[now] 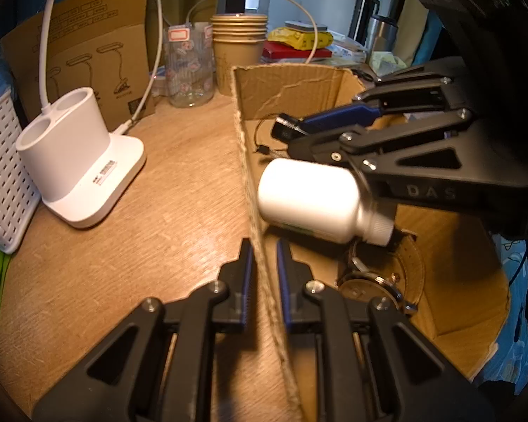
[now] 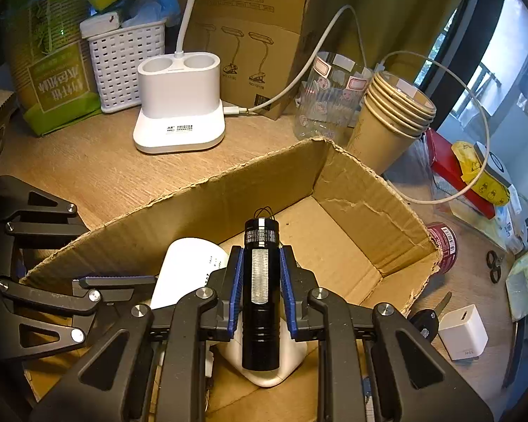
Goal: Organize rigid objects
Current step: 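Carry the flashlight into the box with the right tool and release it, then move the right tool back out of the box toward the white charger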
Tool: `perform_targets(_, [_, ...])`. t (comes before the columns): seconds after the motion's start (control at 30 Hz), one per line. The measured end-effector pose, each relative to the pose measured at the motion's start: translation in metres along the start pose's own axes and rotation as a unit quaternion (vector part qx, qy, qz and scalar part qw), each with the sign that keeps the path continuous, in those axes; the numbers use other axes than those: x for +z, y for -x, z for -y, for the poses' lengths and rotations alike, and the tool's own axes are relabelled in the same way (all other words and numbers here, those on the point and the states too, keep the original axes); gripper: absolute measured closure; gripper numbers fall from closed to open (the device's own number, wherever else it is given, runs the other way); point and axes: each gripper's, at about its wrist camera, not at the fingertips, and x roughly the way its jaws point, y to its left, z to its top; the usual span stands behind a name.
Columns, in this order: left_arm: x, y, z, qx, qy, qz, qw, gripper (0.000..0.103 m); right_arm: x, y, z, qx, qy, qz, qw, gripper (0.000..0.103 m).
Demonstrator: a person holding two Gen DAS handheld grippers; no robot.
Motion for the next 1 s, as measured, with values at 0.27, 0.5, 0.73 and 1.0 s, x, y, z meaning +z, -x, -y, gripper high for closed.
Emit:
perform_targets(0.27, [0.0, 0.0, 0.0, 0.0, 0.0, 0.0, 1.0, 0.089, -0.001, 0.009, 0.004, 0.009, -0.009, 0.015, 1.0, 0.073])
perform_targets(0.5, [0.0, 0.0, 0.0, 0.0, 0.0, 0.0, 1.0, 0.089, -0.015, 0.017, 0.021, -0.009, -0.04, 0.019, 0.999, 0.073])
perform_targets(0.73, [0.0, 0.001, 0.002, 0.0, -0.001, 0.0, 1.0, 0.089, -0.027, 0.022, 0.022, -0.023, -0.038, 0.015, 0.999, 0.073])
perform_targets(1.0, [-0.001, 0.0, 0.003, 0.0, 0.0, 0.0, 1.0, 0.089, -0.027, 0.028, 0.025, -0.027, -0.053, 0.023, 0.998, 0.073])
